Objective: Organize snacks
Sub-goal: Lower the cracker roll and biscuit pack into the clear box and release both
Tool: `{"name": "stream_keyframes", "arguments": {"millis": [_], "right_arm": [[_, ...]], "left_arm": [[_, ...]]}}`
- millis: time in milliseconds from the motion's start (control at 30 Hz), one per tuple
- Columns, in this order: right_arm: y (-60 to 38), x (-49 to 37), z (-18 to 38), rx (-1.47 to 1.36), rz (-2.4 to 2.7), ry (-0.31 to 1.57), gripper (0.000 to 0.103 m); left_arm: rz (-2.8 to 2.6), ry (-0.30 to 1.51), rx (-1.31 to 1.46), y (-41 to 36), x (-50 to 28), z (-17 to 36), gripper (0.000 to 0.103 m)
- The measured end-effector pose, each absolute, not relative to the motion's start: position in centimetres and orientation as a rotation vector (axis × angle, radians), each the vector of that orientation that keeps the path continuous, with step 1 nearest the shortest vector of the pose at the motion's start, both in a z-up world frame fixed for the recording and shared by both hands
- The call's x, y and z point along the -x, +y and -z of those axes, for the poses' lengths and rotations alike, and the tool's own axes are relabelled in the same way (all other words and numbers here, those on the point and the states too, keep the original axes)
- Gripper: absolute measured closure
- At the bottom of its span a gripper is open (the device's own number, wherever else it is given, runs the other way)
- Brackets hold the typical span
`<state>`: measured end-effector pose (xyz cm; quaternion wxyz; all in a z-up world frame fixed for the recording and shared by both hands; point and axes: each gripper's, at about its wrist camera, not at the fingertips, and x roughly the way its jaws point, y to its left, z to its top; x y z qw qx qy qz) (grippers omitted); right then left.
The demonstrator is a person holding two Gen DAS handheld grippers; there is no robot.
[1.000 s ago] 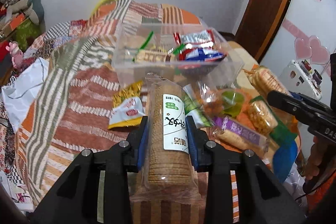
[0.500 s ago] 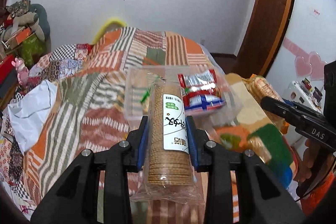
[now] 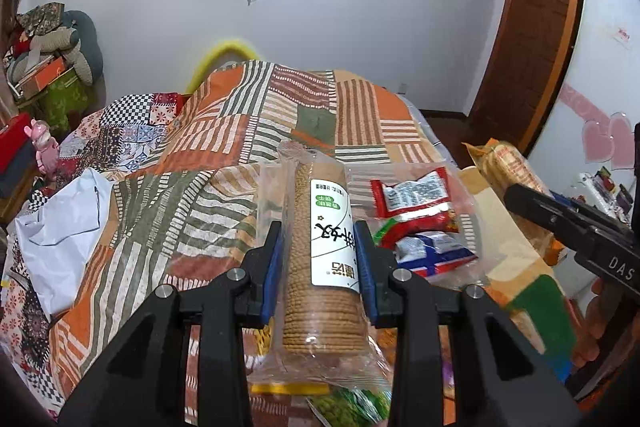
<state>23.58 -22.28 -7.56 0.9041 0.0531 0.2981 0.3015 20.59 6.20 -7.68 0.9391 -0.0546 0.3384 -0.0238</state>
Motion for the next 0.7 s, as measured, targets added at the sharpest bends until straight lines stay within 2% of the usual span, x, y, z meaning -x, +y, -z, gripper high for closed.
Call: {"name": "stream_keyframes", "arguments": {"millis": [700], "right_arm": [[-16.7, -30.0, 12.9, -0.045, -0.602, 0.850, 0.067]], "left_arm": [[0.017, 0.838, 0.113, 6.9, -28.0, 13.6, 0.069]]}}
